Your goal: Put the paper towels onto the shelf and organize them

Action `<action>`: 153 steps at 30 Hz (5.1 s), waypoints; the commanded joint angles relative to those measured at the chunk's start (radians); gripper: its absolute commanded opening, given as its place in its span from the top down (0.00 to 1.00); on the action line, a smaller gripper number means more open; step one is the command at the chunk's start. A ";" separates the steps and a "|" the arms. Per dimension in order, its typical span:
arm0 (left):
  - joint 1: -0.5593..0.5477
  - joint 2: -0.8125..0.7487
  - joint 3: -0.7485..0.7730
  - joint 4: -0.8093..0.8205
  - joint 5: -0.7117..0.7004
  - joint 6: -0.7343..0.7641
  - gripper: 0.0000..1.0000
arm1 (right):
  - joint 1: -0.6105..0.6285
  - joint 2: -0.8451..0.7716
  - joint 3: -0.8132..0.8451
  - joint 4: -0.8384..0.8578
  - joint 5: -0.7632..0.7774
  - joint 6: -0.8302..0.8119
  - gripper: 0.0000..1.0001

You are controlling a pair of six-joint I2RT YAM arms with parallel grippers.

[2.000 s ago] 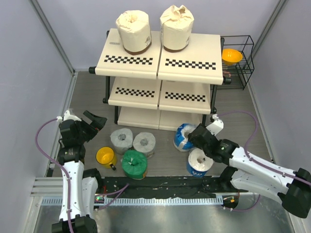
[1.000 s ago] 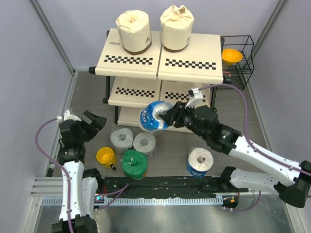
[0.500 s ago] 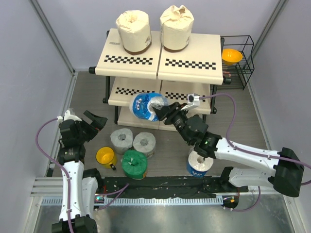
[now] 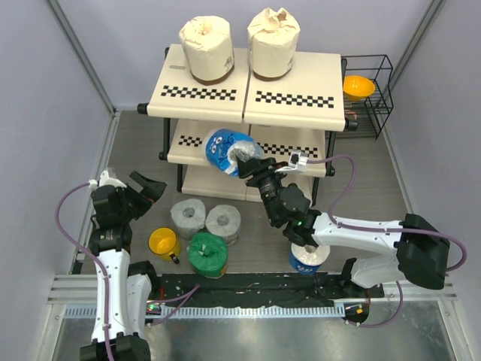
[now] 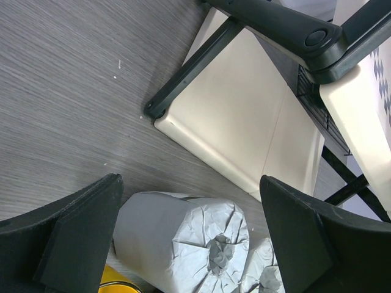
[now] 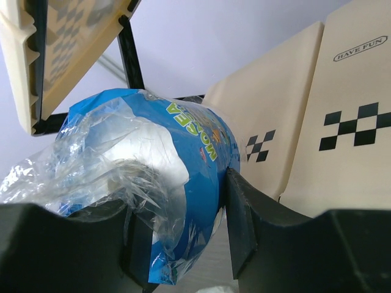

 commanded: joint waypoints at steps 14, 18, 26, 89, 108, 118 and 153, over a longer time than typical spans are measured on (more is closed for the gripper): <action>0.006 0.004 -0.003 0.040 0.032 -0.007 0.00 | 0.017 0.151 0.149 0.258 0.267 -0.148 0.64; 0.006 0.005 -0.003 0.042 0.035 -0.007 0.00 | 0.011 0.174 0.189 0.233 0.249 -0.160 0.59; 0.006 0.005 -0.001 0.042 0.037 -0.007 0.00 | 0.002 0.200 0.228 0.197 0.240 -0.153 0.42; 0.006 0.014 -0.009 0.055 0.055 -0.010 0.00 | 0.214 -0.194 0.380 -2.209 0.425 1.006 0.05; 0.006 0.022 -0.006 0.048 0.042 -0.007 0.00 | -0.454 -0.284 0.389 -1.971 -0.133 0.395 0.00; 0.006 0.018 -0.007 0.048 0.042 -0.008 0.00 | -0.365 -0.308 0.419 -2.060 -0.279 0.435 0.05; 0.006 0.021 -0.007 0.049 0.045 -0.008 0.00 | 0.192 -0.191 0.108 -1.994 -0.306 0.926 0.08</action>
